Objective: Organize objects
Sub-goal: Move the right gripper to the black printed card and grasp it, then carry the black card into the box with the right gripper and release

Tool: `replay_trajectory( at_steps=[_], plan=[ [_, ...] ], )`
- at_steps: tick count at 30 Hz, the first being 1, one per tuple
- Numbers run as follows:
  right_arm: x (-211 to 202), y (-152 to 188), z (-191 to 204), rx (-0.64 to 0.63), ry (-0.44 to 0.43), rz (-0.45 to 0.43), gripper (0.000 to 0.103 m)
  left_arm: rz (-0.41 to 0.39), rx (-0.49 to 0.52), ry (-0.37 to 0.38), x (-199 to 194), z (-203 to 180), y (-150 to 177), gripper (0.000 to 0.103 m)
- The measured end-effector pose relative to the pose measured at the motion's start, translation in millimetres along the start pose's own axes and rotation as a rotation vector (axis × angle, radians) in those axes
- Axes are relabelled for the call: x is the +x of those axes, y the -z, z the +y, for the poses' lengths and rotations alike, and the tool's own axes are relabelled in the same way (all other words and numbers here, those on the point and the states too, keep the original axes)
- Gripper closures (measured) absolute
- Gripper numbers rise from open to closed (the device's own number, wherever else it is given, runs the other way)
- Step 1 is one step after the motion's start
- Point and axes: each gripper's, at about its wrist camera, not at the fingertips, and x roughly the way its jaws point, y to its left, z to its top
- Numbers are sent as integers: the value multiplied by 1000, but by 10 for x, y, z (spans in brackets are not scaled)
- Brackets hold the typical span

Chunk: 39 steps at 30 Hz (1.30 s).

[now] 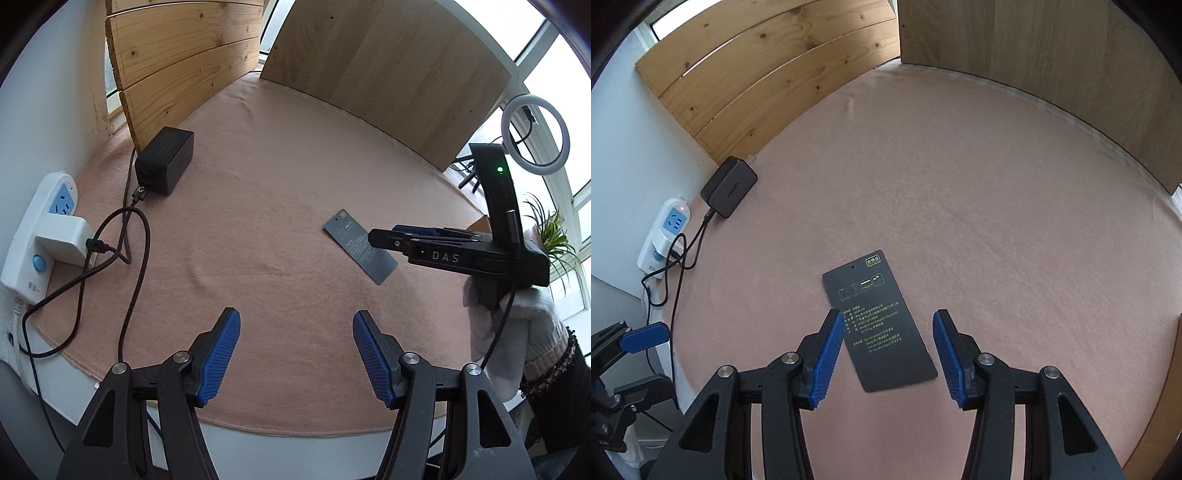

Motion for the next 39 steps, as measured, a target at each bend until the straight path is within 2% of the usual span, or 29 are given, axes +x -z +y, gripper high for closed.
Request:
replay_trajectory(
  at_steps=[6,14,18,24,29,39],
  plan=[
    [208,-101,-77,36,-28,40,57,4,20,1,32,13,-91,36],
    [200,-63,31,7,-100,85,53,24,32,19,92,-12,-218,36],
    [212,2,224,-111,-3,97,53,33,29,31,139,-19,-241,36],
    [239,80,411,-234,88,108,52,41,24,37,185,-32,-239,36],
    [199,95,344,-203,91,105,57,41,20,44,212,-59,-242,36],
    [-49,271,-7,-36,69,49,57,54,47,68,325,-262,-279,36]
  ],
)
